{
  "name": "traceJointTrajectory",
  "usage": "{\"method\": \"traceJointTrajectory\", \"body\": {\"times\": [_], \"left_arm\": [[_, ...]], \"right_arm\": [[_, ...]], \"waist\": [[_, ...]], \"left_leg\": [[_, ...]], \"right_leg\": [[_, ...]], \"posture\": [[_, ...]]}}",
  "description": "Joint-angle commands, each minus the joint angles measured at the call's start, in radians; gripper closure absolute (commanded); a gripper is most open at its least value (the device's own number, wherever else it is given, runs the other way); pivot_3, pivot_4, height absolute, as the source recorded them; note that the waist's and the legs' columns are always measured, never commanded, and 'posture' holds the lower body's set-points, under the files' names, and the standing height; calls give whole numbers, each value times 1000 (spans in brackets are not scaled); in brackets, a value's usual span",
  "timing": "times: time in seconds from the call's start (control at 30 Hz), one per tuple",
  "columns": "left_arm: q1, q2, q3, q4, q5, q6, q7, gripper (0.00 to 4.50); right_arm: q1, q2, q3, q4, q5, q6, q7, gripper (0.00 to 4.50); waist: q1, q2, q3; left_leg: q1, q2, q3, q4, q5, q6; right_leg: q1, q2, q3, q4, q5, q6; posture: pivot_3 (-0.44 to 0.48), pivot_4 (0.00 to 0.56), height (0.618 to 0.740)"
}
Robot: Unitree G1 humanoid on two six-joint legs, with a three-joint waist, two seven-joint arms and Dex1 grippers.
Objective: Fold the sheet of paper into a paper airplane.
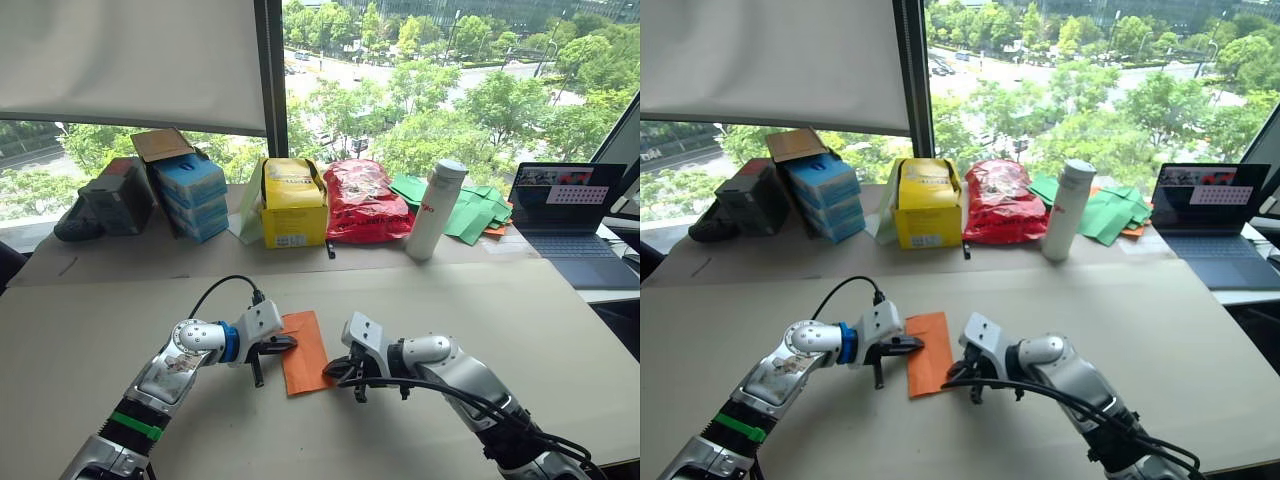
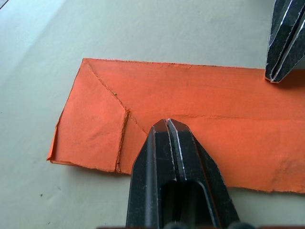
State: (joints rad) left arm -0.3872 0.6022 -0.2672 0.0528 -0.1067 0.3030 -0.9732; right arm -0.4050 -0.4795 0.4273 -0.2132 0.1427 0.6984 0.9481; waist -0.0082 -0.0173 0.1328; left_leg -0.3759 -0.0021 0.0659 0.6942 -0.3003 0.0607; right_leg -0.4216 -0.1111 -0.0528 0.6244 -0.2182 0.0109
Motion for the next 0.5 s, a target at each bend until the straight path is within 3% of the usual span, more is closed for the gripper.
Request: {"method": "traceJointTrajectory", "body": {"times": [0.03, 0.5], "left_arm": [[17, 14, -26, 48, 48, 13, 3, 4500], [10, 8, -9, 52, 37, -1, 11, 4500]], "right_arm": [[31, -30, 44, 5, 6, 50, 24, 4463], [21, -41, 14, -48, 72, 55, 42, 4463]], "waist": [[1, 0, 0], [7, 0, 0]], "left_leg": [[0, 0, 0, 0, 0, 0], [-1, 0, 0, 0, 0, 0]], "right_leg": [[0, 0, 0, 0, 0, 0], [0, 0, 0, -1, 0, 0]], "posture": [[0, 150, 740], [0, 150, 740]]}}
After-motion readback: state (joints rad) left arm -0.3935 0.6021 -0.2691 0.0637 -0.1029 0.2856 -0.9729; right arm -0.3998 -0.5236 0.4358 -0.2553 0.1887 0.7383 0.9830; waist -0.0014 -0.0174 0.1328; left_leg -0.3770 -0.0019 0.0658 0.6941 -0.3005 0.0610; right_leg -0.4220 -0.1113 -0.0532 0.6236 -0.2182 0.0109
